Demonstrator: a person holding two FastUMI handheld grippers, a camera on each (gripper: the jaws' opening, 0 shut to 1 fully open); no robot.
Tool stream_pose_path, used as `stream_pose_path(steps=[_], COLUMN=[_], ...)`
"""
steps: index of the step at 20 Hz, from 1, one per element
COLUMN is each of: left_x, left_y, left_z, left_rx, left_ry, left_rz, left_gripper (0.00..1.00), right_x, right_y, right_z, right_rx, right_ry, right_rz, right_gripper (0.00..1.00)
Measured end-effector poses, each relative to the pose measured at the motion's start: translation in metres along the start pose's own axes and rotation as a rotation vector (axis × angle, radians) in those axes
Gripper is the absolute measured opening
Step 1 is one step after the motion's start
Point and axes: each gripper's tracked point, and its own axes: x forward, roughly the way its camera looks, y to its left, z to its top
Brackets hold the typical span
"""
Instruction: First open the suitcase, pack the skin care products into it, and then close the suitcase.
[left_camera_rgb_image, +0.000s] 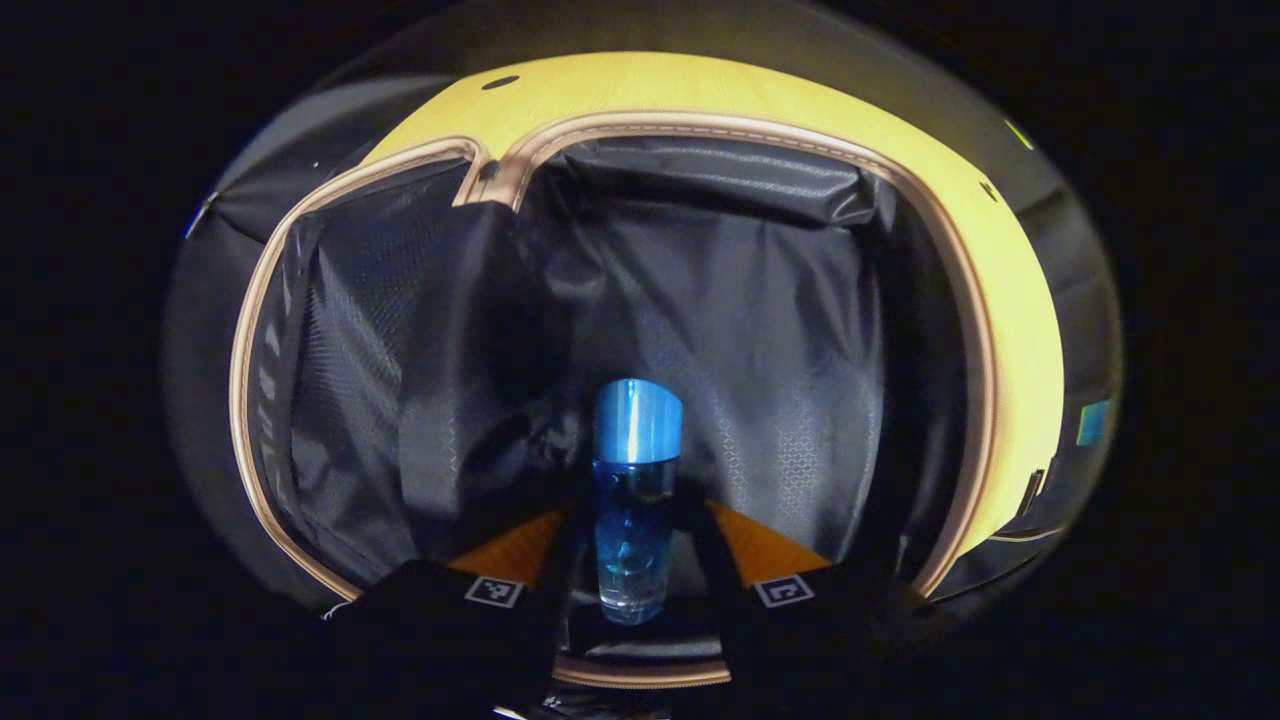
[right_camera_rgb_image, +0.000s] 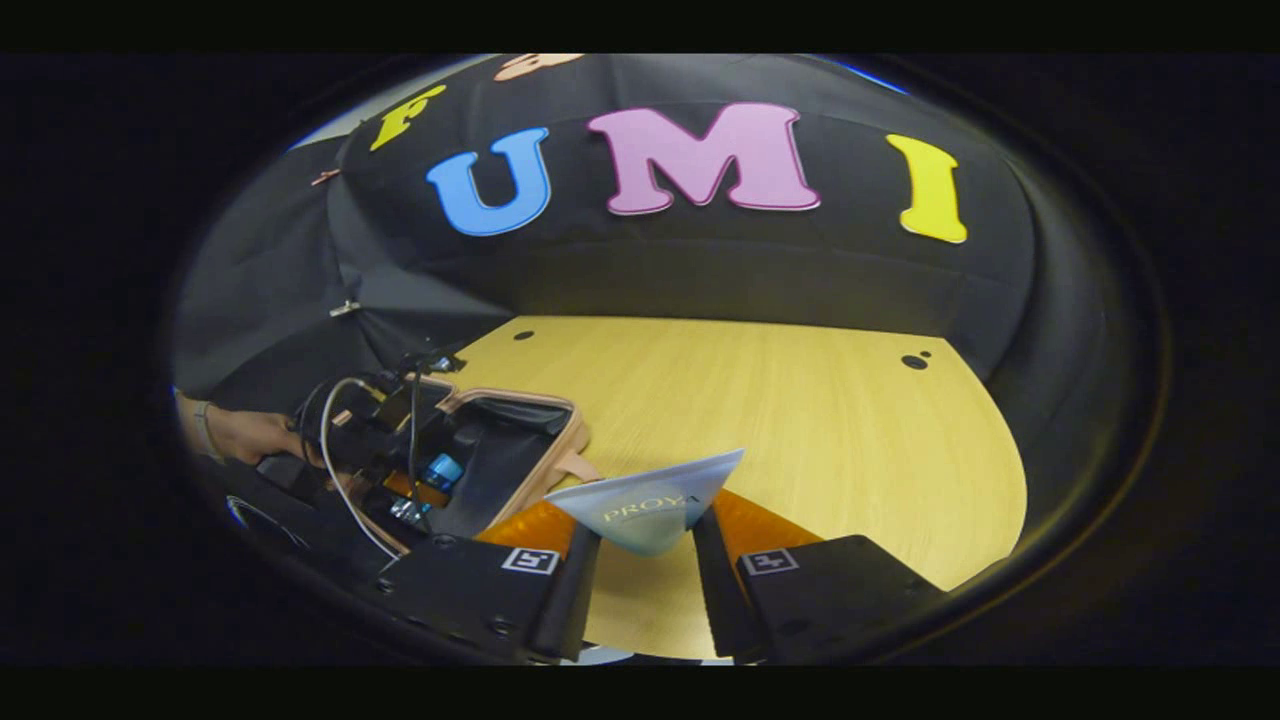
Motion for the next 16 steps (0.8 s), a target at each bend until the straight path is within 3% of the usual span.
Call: stream_pose_path(steps=[2, 4, 7, 11, 16], left_x=[-0.029, -0.063, -0.1, -0.124, -0.131], left_y=[-0.008, -0.004, 0.032, 0.109, 0.222], left_z=[0.019, 0.038, 0.06, 0.036, 0.003], left_rx=[0.007, 0.018, 0.038, -0.019, -0.211], left_ry=[-0.101, -0.233, -0.433, -0.508, -0.52], left_rz=[-0.07, -0.14, -0.167, -0.124, -0.043], left_gripper=[0.79, 0.79, 0.79, 0.79, 0.79], right_x=[0.015, 0.029, 0.055, 0.078, 0.094], right_y=[0.028, 0.059, 0.108, 0.155, 0.198], right_z=[-0.003, -0.009, -0.019, -0.066, -0.123], right_rx=[0.02, 0.055, 0.118, 0.193, 0.346], right_ry=[0.048, 0.111, 0.238, 0.48, 0.742], right_rz=[0.055, 0.112, 0.18, 0.195, 0.167], right_gripper=[0.51, 0.51, 0.51, 0.51, 0.51])
